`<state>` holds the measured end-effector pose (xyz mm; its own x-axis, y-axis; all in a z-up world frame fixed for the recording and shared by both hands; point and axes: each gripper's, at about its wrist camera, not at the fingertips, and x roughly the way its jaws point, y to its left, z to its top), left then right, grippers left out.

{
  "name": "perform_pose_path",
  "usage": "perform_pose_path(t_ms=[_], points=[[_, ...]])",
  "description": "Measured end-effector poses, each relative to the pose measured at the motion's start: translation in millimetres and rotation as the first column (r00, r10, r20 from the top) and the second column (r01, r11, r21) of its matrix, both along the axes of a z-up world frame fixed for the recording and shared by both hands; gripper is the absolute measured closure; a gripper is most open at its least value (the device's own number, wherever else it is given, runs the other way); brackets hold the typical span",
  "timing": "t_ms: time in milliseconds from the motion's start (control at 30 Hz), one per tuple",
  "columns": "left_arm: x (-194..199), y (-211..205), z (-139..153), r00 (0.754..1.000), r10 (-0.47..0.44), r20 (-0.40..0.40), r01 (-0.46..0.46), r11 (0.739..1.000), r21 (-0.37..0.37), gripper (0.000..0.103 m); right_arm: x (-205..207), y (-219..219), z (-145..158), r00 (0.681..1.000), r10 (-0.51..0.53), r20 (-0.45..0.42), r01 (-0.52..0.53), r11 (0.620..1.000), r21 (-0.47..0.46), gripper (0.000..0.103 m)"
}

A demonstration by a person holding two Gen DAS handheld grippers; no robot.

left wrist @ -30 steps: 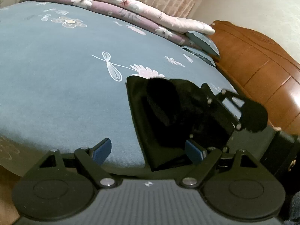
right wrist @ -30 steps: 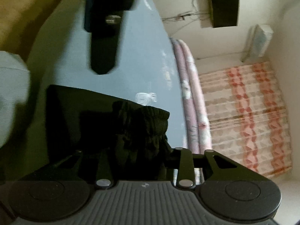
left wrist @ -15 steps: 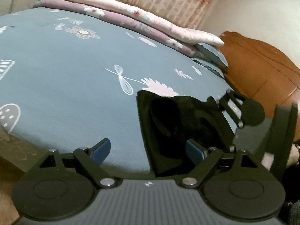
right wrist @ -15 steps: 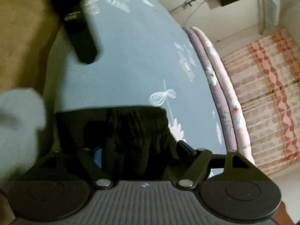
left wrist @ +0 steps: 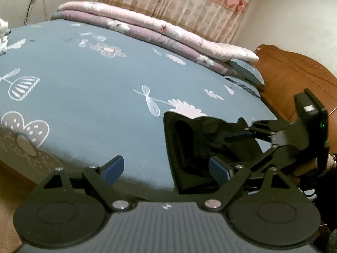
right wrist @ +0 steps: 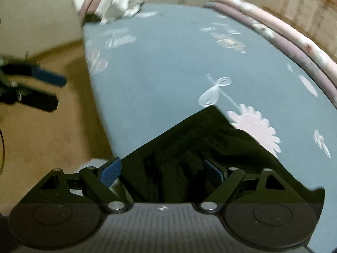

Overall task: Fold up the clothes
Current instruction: 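Lay the cuff over the sweatpants and open the right gripper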

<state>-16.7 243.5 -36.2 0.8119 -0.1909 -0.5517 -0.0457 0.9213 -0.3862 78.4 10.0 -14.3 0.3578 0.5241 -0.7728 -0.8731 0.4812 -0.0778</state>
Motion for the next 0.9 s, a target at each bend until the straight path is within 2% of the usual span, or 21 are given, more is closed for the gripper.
perform_pose_path(t_ms=[100,300,433,567,633,700,800,900], points=[[7,-7,3,1.0,-0.024,0.014,0.024,1.0,-0.017,0.014,8,-28,10,0.996,-0.084,0.012,0.083,0.994,0.071,0.015],[44,-36,6,0.992,-0.123,0.026,0.124,0.991,-0.039,0.013,13,-101,-7,0.961,-0.276,0.02,0.269,0.947,0.177,0.015],[88,-63,13,0.974,-0.22,0.044,0.222,0.974,-0.048,0.013,16,-140,-24,0.912,-0.408,0.024,0.392,0.891,0.23,0.015],[144,-100,14,0.943,-0.325,0.076,0.332,0.938,-0.098,0.013,17,-173,-35,0.855,-0.518,0.017,0.495,0.825,0.271,0.015],[168,-121,4,0.931,-0.358,0.071,0.364,0.923,-0.121,0.013,19,-182,-42,0.836,-0.549,0.018,0.524,0.807,0.273,0.015],[183,-141,-10,0.92,-0.389,0.044,0.391,0.913,-0.112,0.013,21,-189,-52,0.826,-0.563,0.014,0.539,0.797,0.271,0.016],[185,-154,-37,0.915,-0.402,-0.032,0.399,0.914,-0.07,0.013,22,-196,-70,0.829,-0.559,-0.007,0.541,0.8,0.259,0.016],[173,-141,-60,0.921,-0.379,-0.091,0.375,0.925,-0.059,0.013,24,-204,-90,0.828,-0.558,-0.045,0.551,0.798,0.245,0.016]])
